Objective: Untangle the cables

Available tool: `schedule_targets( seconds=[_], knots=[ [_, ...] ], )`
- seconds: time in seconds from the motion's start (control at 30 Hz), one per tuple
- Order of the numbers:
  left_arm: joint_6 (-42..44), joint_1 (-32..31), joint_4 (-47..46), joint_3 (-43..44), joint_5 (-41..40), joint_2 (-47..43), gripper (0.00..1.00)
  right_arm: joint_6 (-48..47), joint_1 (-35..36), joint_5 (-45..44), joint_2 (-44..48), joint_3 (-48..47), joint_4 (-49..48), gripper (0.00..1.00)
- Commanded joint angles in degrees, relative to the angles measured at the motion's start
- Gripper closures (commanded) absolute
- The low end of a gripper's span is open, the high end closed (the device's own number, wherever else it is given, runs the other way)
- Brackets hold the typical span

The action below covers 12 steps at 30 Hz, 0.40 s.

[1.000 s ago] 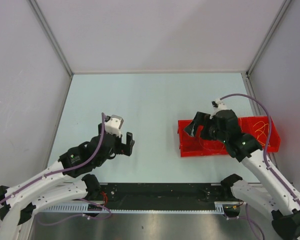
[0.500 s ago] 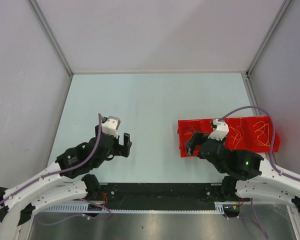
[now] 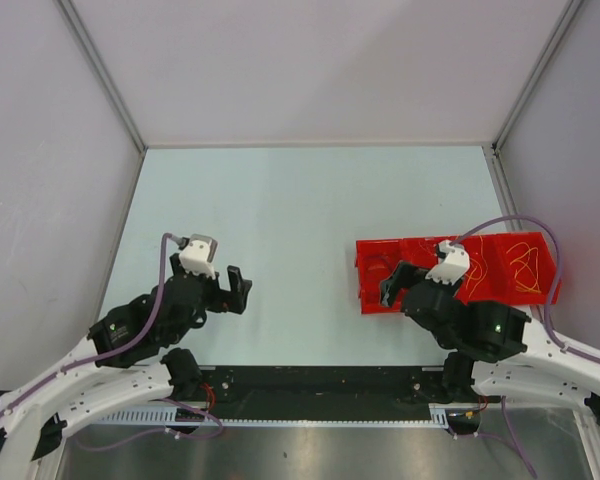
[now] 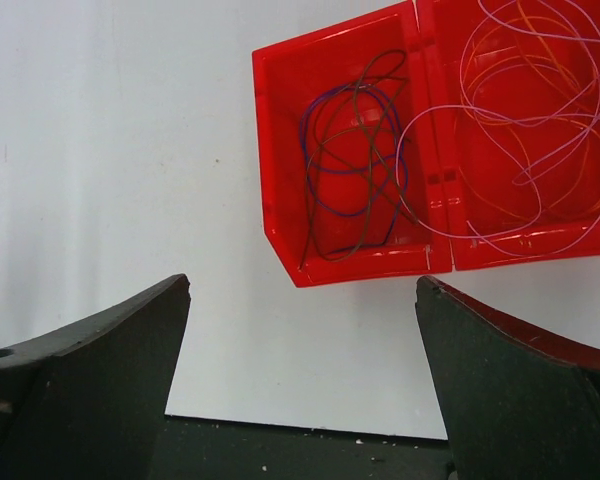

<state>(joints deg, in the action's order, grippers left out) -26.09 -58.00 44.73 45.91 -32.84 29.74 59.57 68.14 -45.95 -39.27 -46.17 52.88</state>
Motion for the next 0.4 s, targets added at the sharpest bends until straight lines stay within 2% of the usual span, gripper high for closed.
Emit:
schedule_targets(
  seconds=[0.0, 0.37],
  knots=[
    [-0.37, -0.19, -0.61, 0.58, -0.82, 0.59, 0.0, 3.27, 0.33, -4.23, 0.86, 0.03, 1.17, 0.0],
    [-0.28, -0.19, -0.7, 0.41, -1.0, -0.38, 0.0, 2.12, 0.33, -5.63, 1.3, 0.03, -0.33, 0.0]
  ],
)
